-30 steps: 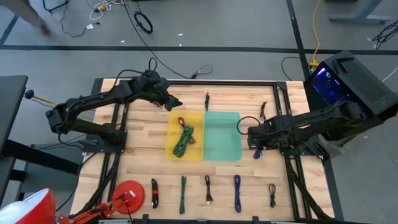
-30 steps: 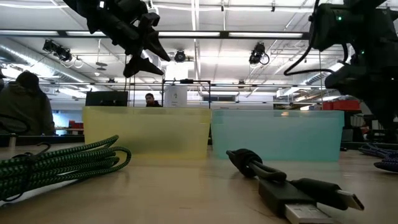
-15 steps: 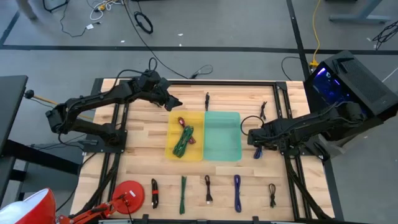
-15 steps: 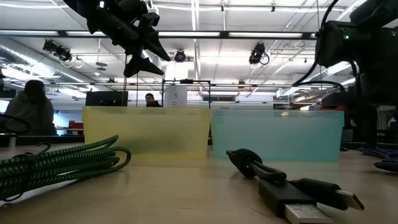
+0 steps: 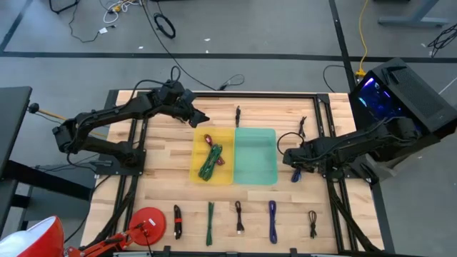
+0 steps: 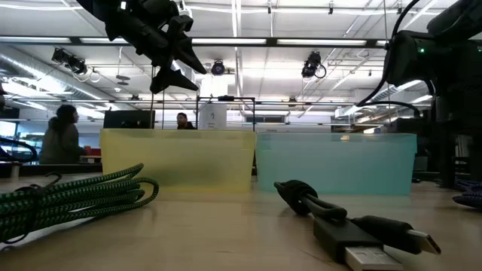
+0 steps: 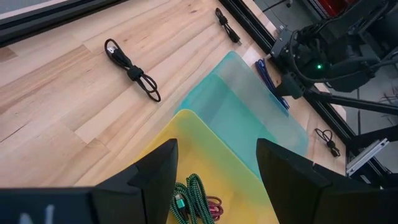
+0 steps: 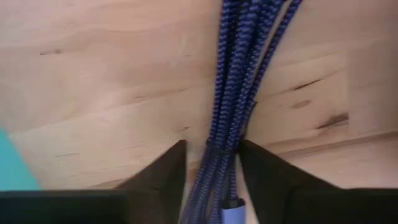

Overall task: Pick & Place USB Port
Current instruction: Put the blue patterned charger cable into the yellow bin

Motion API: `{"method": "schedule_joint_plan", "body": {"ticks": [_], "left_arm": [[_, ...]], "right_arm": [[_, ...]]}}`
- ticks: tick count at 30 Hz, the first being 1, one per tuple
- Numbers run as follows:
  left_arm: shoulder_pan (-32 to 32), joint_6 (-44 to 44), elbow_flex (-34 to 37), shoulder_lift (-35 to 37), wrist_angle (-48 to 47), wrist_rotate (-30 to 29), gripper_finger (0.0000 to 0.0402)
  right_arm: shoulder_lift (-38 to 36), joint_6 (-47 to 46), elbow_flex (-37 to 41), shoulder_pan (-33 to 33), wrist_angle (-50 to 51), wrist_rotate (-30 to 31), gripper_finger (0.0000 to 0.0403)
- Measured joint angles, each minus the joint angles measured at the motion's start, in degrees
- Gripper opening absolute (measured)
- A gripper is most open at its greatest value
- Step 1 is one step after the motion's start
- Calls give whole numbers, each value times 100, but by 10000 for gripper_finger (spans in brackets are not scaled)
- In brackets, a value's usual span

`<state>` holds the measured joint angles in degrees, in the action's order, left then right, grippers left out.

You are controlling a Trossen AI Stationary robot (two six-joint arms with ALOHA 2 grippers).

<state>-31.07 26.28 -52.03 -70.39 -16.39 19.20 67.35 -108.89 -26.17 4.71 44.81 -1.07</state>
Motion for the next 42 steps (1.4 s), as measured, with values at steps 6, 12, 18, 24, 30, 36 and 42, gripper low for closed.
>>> {"method": "schedule_joint_plan", "body": {"ticks": [6,12,18,24,30,36,42], "left_arm": [[0,3,0,0,6,-43,224],[0,4,0,0,11,-50,224],[0,13,0,0,138,-44,224],[12,201,2,-2,744,267,224],[20,781,2,-2,1797,622,224],[17,1415,2,-4,3446,863,224],[20,1663,2,-4,4809,775,224]], "right_arm": [[-2,450,2,-9,4,-58,18],[-137,866,-237,-57,-19,-30,9],[-514,1649,-1160,-336,341,854,8],[-684,2688,-2594,-670,1408,1861,7],[-712,4745,-3849,-959,372,2765,6],[-625,6821,-4159,-1214,-2249,2448,1],[-123,7337,-4164,-1404,-3583,1389,1]]}}
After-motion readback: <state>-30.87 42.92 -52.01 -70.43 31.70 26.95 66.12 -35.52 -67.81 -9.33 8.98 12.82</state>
